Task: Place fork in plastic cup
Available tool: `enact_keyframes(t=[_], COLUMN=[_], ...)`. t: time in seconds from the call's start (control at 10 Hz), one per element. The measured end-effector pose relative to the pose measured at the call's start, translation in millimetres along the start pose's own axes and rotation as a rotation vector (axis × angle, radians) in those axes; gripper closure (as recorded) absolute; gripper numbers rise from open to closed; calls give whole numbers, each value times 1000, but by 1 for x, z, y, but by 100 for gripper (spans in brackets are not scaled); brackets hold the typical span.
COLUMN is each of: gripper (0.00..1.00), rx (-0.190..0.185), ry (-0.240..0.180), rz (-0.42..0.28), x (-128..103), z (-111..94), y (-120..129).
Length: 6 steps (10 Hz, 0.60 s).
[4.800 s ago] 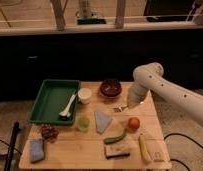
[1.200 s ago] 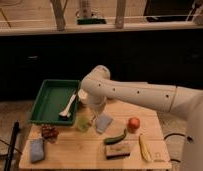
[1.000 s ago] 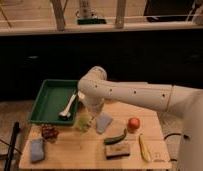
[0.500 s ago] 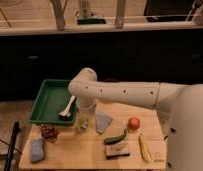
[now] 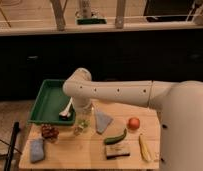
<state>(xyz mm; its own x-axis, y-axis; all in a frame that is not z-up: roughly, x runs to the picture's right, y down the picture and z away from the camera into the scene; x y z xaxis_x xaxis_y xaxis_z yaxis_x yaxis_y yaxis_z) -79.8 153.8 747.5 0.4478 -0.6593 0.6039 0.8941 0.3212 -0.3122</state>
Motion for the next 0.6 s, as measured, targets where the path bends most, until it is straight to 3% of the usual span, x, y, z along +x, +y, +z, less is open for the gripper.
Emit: enact_keyframes(t=[0.6], gripper=[96], rx=[2], ry=[-15], rz=[-37], x=[-3], z=[0], y=[-10])
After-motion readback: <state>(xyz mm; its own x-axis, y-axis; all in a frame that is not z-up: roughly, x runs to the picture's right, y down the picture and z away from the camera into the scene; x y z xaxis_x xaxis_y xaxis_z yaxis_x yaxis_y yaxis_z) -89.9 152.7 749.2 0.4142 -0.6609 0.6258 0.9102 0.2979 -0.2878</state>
